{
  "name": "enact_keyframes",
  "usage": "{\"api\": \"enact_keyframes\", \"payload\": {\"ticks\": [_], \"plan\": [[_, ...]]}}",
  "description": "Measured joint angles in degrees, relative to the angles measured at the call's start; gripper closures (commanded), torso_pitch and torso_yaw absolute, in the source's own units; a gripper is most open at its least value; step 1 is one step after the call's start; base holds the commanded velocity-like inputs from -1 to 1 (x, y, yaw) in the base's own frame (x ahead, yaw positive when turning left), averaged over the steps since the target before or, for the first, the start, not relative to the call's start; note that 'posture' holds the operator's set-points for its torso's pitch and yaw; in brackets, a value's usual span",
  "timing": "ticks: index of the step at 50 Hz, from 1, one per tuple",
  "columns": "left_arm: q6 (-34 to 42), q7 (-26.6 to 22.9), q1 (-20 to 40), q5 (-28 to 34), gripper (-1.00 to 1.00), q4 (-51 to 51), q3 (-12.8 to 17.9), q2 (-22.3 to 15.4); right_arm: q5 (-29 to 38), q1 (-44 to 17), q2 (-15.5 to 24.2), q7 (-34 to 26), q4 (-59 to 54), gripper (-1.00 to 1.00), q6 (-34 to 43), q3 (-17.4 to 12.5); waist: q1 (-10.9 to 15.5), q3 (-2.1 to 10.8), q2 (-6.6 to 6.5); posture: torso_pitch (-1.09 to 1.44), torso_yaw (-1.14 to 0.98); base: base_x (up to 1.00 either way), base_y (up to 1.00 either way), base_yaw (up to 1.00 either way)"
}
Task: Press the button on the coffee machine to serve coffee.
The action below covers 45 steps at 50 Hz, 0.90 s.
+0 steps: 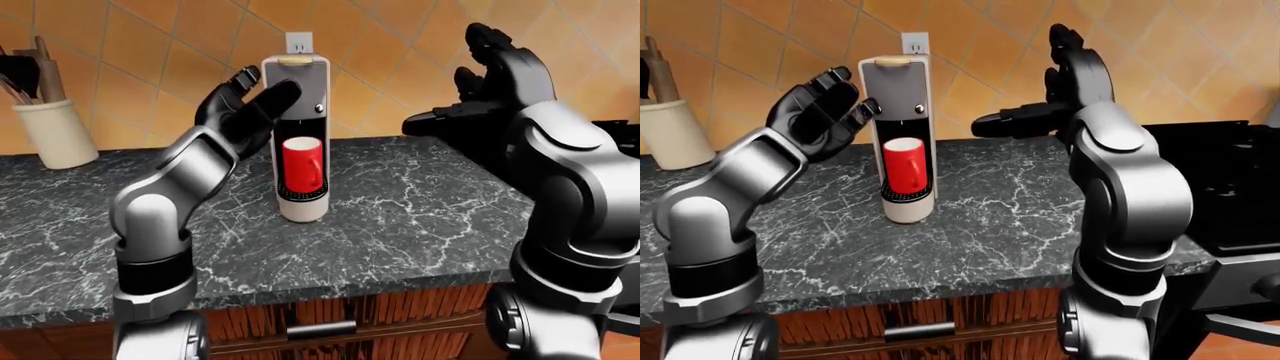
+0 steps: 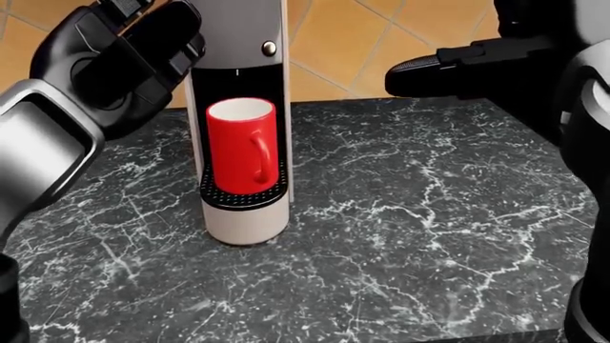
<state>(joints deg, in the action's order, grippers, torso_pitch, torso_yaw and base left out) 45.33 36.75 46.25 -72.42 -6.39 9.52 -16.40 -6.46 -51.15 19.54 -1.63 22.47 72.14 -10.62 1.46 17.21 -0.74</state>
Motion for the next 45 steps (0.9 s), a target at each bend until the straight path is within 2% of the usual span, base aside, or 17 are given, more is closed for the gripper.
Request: {"api": "enact_keyframes", "payload": {"ticks": [17, 45], "plan": [[-0.62, -2.11, -0.78, 2.49, -1.00, 1.94, -0.13, 0.81, -0.40, 1.43, -0.50, 0.54, 0.61, -1.00, -0.22, -0.09, 0.01, 0.03, -0.01, -0.45, 0.00, 0.00, 0.00, 0.00], [-2.46, -6.23, 1.69, 7.05, -1.00, 8.46, -0.20, 1.76, -0.87, 0.98, -0.07, 0.66, 0.15, -1.00, -0.38, -0.18, -0.01, 0.09, 0.25, -0.45, 0.00, 0.00, 0.00, 0.00]]}}
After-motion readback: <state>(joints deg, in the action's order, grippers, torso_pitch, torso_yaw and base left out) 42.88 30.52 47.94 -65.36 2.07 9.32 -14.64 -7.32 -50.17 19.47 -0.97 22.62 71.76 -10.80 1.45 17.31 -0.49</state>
